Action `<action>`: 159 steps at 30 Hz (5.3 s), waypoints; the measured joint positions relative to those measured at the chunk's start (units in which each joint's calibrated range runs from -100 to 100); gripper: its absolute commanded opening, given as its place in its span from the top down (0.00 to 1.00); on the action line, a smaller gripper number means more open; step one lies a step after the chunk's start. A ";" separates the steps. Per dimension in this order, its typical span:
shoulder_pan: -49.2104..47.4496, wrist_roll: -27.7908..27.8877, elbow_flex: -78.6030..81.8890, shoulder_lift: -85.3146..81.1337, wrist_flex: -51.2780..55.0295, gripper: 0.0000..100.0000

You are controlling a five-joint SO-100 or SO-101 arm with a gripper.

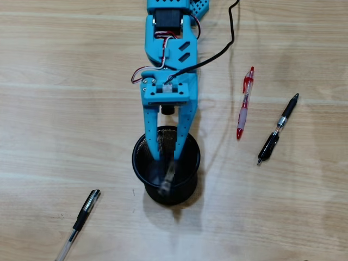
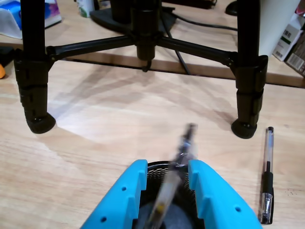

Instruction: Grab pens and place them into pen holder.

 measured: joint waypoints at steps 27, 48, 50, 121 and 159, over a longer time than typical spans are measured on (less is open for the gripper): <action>-10.96 0.88 21.74 -33.64 31.85 0.98; -32.11 -17.63 17.83 -22.68 51.45 0.98; -31.73 -18.83 16.06 -19.29 51.45 0.97; -20.96 -13.00 3.73 -16.06 51.70 0.98; -0.19 -2.03 4.97 -4.93 -15.88 0.98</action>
